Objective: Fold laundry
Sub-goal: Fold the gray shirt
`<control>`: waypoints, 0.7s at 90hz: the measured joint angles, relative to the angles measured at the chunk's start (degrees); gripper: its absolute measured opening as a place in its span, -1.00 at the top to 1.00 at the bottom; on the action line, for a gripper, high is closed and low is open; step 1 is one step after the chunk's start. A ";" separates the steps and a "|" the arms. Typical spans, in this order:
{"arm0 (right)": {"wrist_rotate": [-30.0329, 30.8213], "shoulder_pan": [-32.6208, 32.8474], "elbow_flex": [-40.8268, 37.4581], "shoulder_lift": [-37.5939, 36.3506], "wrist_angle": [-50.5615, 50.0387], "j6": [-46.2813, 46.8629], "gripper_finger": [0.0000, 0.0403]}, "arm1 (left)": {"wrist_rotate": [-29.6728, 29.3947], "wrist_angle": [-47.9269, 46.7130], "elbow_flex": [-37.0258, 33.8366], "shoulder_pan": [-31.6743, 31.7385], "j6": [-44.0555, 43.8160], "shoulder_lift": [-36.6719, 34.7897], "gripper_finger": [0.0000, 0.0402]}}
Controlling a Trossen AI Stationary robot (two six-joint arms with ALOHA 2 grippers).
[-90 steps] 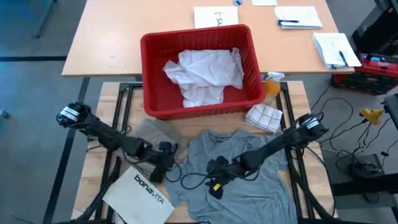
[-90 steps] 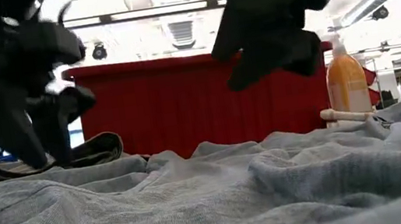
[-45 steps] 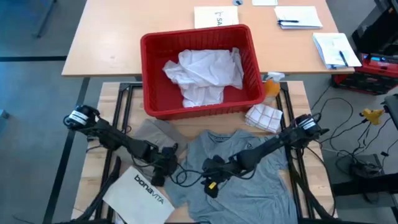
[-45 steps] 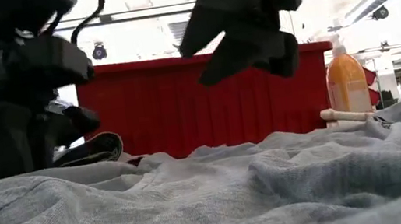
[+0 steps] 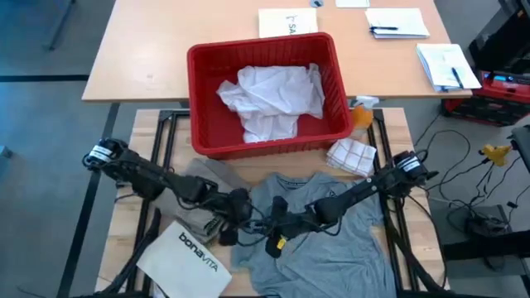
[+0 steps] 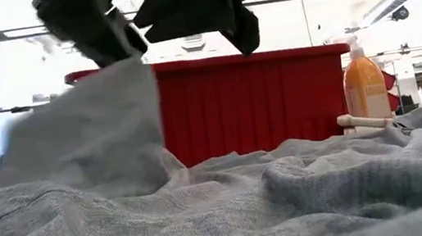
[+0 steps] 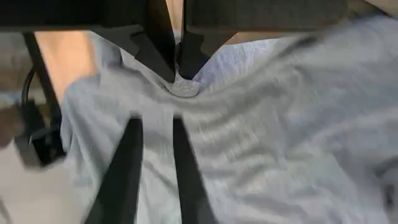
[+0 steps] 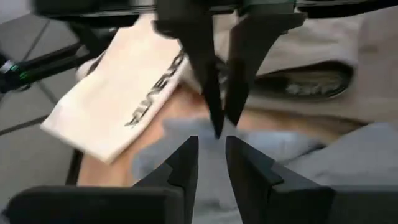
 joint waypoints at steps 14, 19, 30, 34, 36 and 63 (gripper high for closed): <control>0.66 0.01 0.00 -0.04 -0.14 -0.22 0.22 | 0.04 -2.65 0.92 0.27 1.13 0.00 1.00; 1.26 0.01 0.00 -0.07 -0.99 -0.23 0.06 | 0.01 -3.65 0.86 0.37 1.28 0.00 1.00; 2.54 0.14 -0.02 0.05 -0.63 0.55 -0.23 | 0.02 -3.71 0.83 0.41 1.54 -0.04 1.00; 2.56 0.00 -0.02 0.17 -0.58 0.43 -0.29 | 0.03 -3.70 0.98 0.41 1.76 -0.09 1.00; 2.63 -0.05 -0.02 0.35 -0.54 0.27 -0.31 | 0.01 -3.69 1.11 0.41 1.91 -0.09 1.00; 3.65 -0.87 -0.02 2.21 1.32 0.24 -0.05 | -1.47 -3.53 2.73 0.54 3.69 -0.17 1.00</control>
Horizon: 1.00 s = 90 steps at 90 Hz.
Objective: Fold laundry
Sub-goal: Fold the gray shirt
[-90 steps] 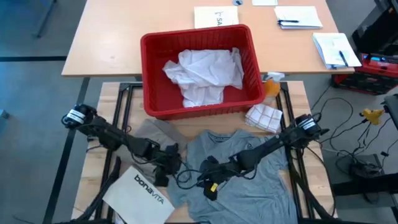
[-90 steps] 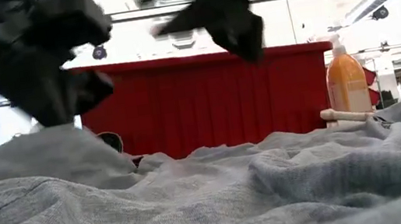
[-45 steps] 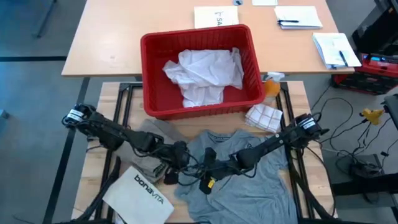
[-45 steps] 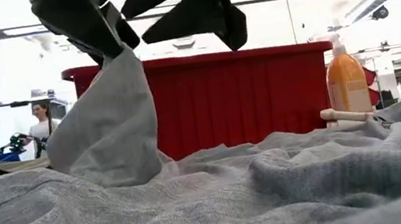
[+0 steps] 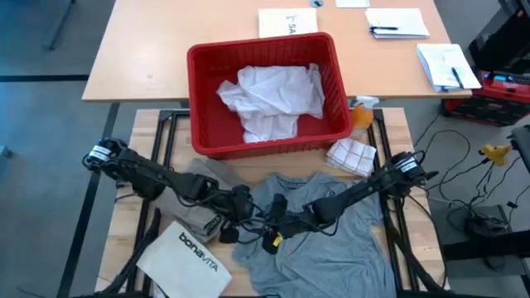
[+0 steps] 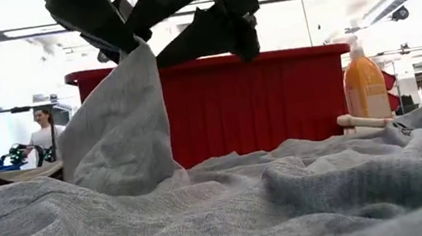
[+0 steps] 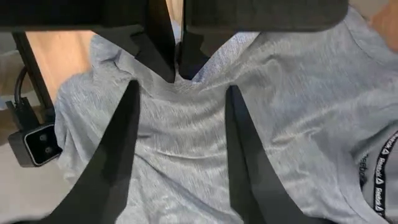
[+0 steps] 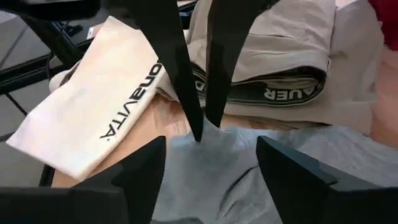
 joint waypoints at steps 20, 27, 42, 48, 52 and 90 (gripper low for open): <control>-0.54 -0.53 0.00 1.00 0.52 0.48 0.27 | -0.37 0.02 0.00 0.00 0.00 -0.02 1.00; -0.63 -0.65 0.00 1.18 0.54 0.86 0.41 | -0.52 -0.04 0.00 0.00 0.02 -0.02 1.00; -3.82 -1.51 0.00 2.42 0.58 3.30 0.87 | -1.65 -0.02 0.00 0.02 0.69 -0.02 1.00; -4.03 -1.87 0.00 2.56 0.45 3.93 0.96 | -1.87 0.05 0.00 0.02 1.27 -0.02 1.00; -4.02 -1.98 0.00 2.48 0.51 4.00 0.96 | -2.06 0.11 0.00 0.07 1.49 -0.09 1.00; -5.07 -1.70 -0.96 -5.95 -12.93 5.01 1.00 | -6.49 -0.87 -0.68 3.16 6.61 -5.82 0.68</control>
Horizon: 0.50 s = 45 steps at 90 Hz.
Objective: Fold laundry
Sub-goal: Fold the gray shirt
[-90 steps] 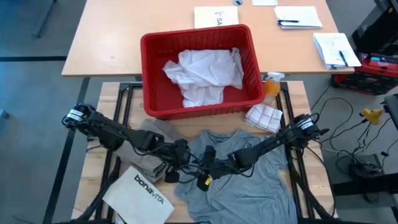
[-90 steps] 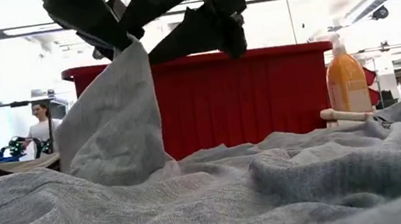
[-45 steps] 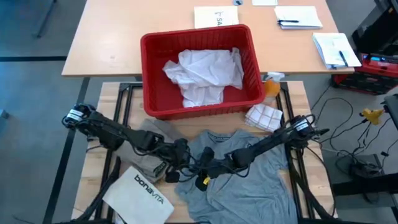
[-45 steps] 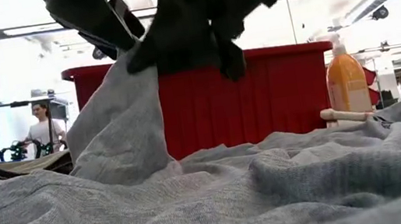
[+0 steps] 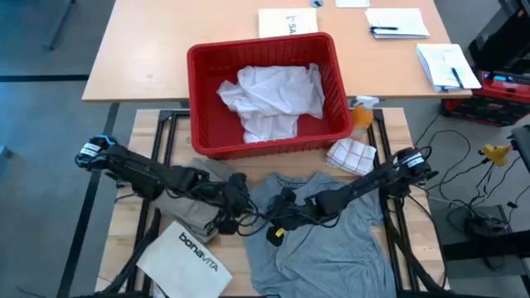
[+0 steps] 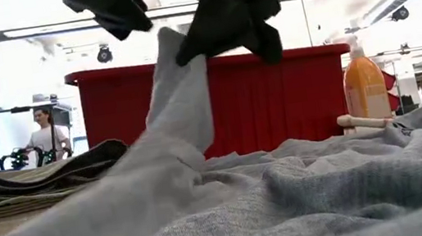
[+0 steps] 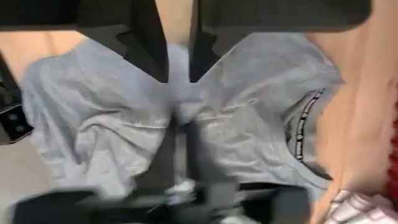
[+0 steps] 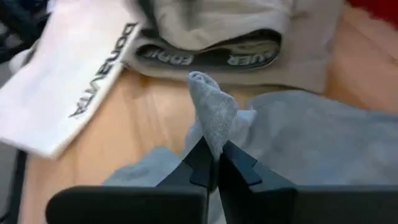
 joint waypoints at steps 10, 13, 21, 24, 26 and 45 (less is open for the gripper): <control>-0.36 0.14 -0.08 -2.41 -1.61 1.44 1.00 | 1.33 0.59 -0.93 2.54 0.81 0.00 0.49; 0.32 0.24 -0.11 -3.33 -2.23 1.44 1.00 | 1.31 0.93 -1.13 3.04 0.87 -0.15 0.44; 0.39 0.20 -0.11 -6.64 -4.37 1.14 1.00 | 1.20 2.80 -1.89 4.31 1.08 -0.72 0.33; -0.08 0.22 -0.11 -7.87 -6.16 1.18 1.00 | 1.23 4.46 -2.40 4.98 1.80 -0.78 0.30; -0.41 0.22 -0.09 -8.65 -7.39 1.25 1.00 | 1.24 5.52 -2.76 5.47 2.44 -0.80 0.28; -3.94 0.99 -3.49 -15.42 -13.05 3.08 1.00 | 8.64 11.23 -3.94 12.39 9.04 -0.04 0.18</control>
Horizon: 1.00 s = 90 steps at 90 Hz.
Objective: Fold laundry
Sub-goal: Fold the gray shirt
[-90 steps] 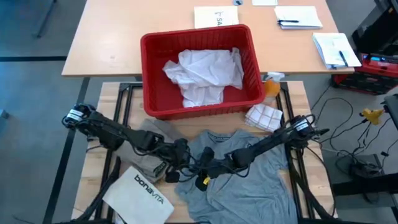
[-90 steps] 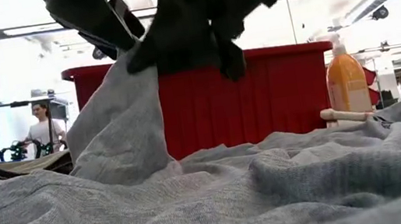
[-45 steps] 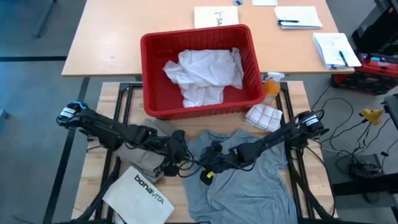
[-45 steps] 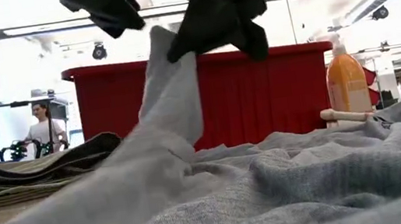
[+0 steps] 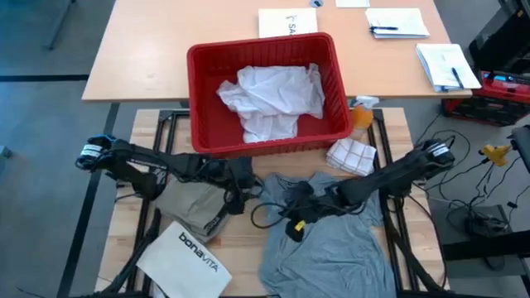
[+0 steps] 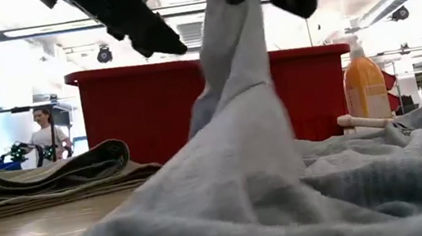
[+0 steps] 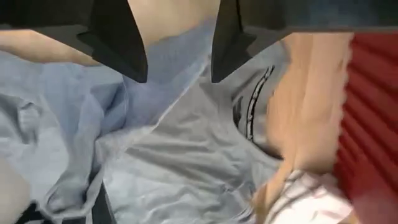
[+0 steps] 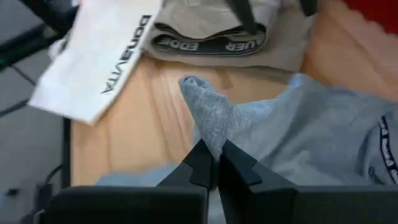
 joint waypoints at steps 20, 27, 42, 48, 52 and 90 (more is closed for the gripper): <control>-3.65 3.60 -4.18 -1.02 5.81 2.22 1.00 | 16.36 6.87 2.57 9.00 4.05 6.04 0.25; -3.74 4.95 -4.45 0.36 8.35 2.36 1.00 | 18.76 7.26 6.11 8.96 6.50 10.64 0.30; -3.66 5.75 -4.59 3.12 9.19 2.83 1.00 | 26.34 6.81 17.30 9.17 9.26 23.20 0.43; -3.54 5.77 -4.31 3.20 10.07 2.60 1.00 | 27.58 6.94 21.47 9.26 10.47 27.59 0.48; -3.56 5.91 -4.29 3.24 10.85 2.54 1.00 | 29.24 6.75 24.03 9.42 11.49 30.35 0.52; -1.13 7.89 -4.31 2.06 12.55 3.97 1.00 | 33.37 3.19 30.84 9.41 17.17 41.21 0.85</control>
